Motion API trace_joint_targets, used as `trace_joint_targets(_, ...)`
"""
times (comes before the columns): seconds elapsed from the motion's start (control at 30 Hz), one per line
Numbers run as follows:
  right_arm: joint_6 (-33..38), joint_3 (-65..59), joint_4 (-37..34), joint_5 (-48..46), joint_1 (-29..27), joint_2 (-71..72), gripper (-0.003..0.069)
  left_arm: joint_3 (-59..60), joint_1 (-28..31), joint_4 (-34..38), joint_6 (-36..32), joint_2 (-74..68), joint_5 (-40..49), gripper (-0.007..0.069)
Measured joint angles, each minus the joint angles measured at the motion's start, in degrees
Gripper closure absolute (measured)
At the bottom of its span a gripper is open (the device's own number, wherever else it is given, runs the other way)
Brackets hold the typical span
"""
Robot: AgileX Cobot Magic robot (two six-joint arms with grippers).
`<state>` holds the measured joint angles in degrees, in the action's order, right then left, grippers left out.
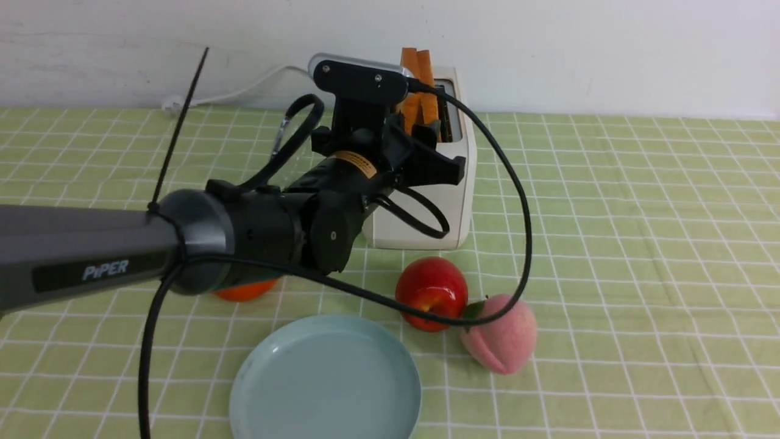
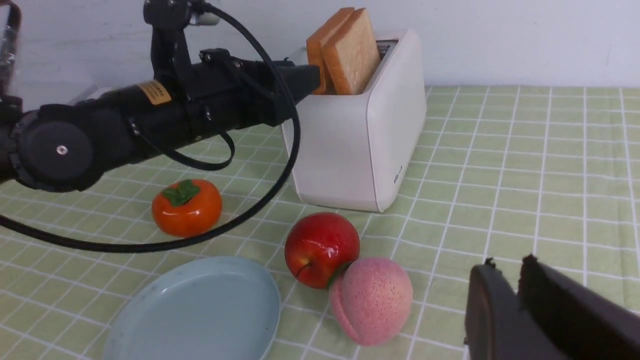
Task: Take toasted bread from bread machine on green coffee tablecloth place on plate.
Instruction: 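Reach for a toast slice standing in the toaster with the left gripper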
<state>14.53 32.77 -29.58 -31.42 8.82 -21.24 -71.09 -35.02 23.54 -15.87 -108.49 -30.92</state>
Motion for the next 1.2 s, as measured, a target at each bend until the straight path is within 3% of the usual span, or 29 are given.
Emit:
trace_joint_targets(0.2, 0.00, 0.00, -0.05, 0.00, 0.00, 0.00, 0.0571, -2.90, 0.00, 6.42, -8.40, -2.80, -2.18, 0.0281)
trace_joint_targets(0.43, 0.00, 0.00, -0.24, 0.12, 0.00, 0.04, 0.0571, -4.43, 0.92, 8.76, -9.84, -3.97, -3.00, 0.0287)
trace_joint_targets(0.9, 0.05, 0.00, -0.24, 2.19, 0.00, 0.04, 0.0571, -4.71, 3.36, 0.94, -1.09, -4.43, 0.01, 0.0316)
trace_joint_targets(1.2, 0.16, 0.00, -0.24, 2.38, 0.00, 0.04, 0.0571, -5.17, 3.36, -2.47, 0.21, -5.17, 0.24, 0.0316)
